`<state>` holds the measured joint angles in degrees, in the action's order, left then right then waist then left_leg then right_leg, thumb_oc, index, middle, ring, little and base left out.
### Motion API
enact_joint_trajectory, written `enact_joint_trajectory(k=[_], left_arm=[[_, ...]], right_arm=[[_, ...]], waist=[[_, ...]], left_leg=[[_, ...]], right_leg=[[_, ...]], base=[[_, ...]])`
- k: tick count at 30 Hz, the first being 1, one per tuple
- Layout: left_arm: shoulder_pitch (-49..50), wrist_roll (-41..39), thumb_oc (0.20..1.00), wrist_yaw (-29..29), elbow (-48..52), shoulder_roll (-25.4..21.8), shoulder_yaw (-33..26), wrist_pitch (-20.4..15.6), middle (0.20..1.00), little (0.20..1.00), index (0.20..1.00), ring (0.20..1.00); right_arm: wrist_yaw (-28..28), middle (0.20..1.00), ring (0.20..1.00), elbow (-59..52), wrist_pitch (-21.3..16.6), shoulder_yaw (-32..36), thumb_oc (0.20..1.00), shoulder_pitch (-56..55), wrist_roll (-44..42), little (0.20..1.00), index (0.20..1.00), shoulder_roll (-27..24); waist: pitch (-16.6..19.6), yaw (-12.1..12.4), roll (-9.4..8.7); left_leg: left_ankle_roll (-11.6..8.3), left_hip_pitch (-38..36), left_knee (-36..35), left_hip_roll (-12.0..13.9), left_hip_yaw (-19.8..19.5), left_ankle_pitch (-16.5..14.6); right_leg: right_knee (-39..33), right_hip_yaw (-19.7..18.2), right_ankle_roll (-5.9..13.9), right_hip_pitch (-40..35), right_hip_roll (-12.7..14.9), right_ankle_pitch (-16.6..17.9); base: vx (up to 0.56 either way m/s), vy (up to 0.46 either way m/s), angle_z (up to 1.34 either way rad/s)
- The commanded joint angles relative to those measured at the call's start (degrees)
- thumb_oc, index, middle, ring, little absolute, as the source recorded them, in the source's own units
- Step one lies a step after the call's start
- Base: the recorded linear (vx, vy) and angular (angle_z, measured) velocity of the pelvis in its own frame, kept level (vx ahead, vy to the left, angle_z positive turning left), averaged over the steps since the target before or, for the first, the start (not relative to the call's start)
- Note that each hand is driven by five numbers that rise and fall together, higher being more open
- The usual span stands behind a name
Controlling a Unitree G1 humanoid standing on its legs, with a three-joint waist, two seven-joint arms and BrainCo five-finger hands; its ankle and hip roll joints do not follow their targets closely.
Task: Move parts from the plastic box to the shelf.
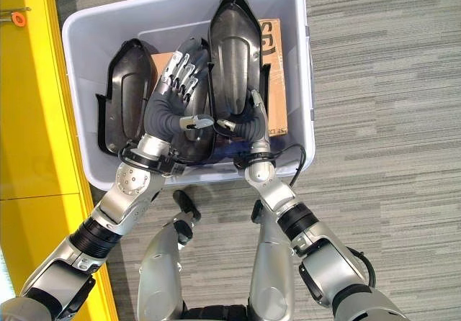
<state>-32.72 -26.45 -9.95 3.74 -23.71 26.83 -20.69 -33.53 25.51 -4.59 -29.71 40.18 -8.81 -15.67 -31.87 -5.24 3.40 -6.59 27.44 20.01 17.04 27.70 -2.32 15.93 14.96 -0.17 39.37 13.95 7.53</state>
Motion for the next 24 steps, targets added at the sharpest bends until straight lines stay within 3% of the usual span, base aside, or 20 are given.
enact_joint_trajectory(k=[1, 5, 12, 14, 19, 24], left_arm=[[2.7, 1.4, 1.000, -2.3, 12.5, 2.1, 0.3, -4.3, 1.000, 1.000, 1.000, 1.000], [3.8, 1.3, 1.000, -2.1, 15.4, 2.0, -0.2, -5.1, 1.000, 1.000, 1.000, 1.000], [4.7, 1.1, 1.000, -2.0, 17.9, 1.6, -1.0, -3.2, 1.000, 1.000, 1.000, 1.000], [5.4, 0.8, 1.000, -1.7, 18.8, 1.1, -1.6, -2.7, 1.000, 1.000, 1.000, 1.000], [5.8, 0.9, 1.000, -1.7, 19.1, 0.7, -2.0, -2.8, 1.000, 1.000, 1.000, 1.000], [6.0, 1.9, 1.000, -2.3, 18.8, 0.4, -2.3, -2.8, 1.000, 1.000, 1.000, 1.000]], right_arm=[[-7.9, 1.000, 1.000, -27.5, -18.5, 8.4, 1.000, -1.2, 23.0, 1.000, 1.000, 2.2], [-5.3, 1.000, 1.000, -34.2, -22.2, 10.4, 1.000, -2.1, 18.9, 1.000, 1.000, 1.5], [-0.1, 1.000, 1.000, -40.9, -21.9, 11.5, 1.000, -2.4, 15.1, 1.000, 1.000, 1.6], [4.4, 1.000, 1.000, -43.9, -19.3, 11.2, 1.000, -1.4, 10.2, 1.000, 1.000, 1.4], [4.0, 1.000, 1.000, -45.8, -17.3, 10.4, 1.000, -0.7, 9.7, 1.000, 1.000, 1.3], [1.0, 1.000, 1.000, -45.2, -12.8, 9.8, 1.000, -0.7, 10.9, 1.000, 1.000, 1.0]], waist=[[2.1, -1.1, 1.29], [2.1, -1.5, 1.27], [2.1, -1.4, 1.24], [2.1, -0.9, 1.11], [2.1, -0.4, 1.02], [2.1, -0.1, 0.81]], left_leg=[[-0.93, 2.9, 2.4, -1.0, 1.1, -3.3], [-1.04, 2.8, 2.6, -0.8, 2.0, -3.4], [-0.85, 2.8, 2.7, -0.7, 2.5, -3.7], [-0.74, 3.0, 3.3, -0.6, 2.4, -3.9], [-0.82, 3.3, 3.8, -0.3, 2.3, -3.9], [-0.76, 3.3, 3.8, -0.3, 2.3, -3.8]], right_leg=[[3.1, -0.9, 5.47, -0.8, -2.0, -10.0], [3.6, -1.0, 5.58, -0.6, -1.9, -10.2], [4.4, -0.8, 5.62, -0.4, -1.7, -10.6], [4.7, -0.7, 5.60, -0.3, -1.6, -10.8], [5.2, -0.4, 5.60, -0.2, -1.5, -11.0], [5.3, -0.2, 5.67, -0.2, -1.5, -11.0]], base=[[0.12, 0.342, -0.01], [0.02, 0.098, -0.19], [0.00, 0.014, 0.00], [0.00, -0.011, -0.02], [0.00, -0.003, -0.01], [0.00, -0.009, 0.01]])
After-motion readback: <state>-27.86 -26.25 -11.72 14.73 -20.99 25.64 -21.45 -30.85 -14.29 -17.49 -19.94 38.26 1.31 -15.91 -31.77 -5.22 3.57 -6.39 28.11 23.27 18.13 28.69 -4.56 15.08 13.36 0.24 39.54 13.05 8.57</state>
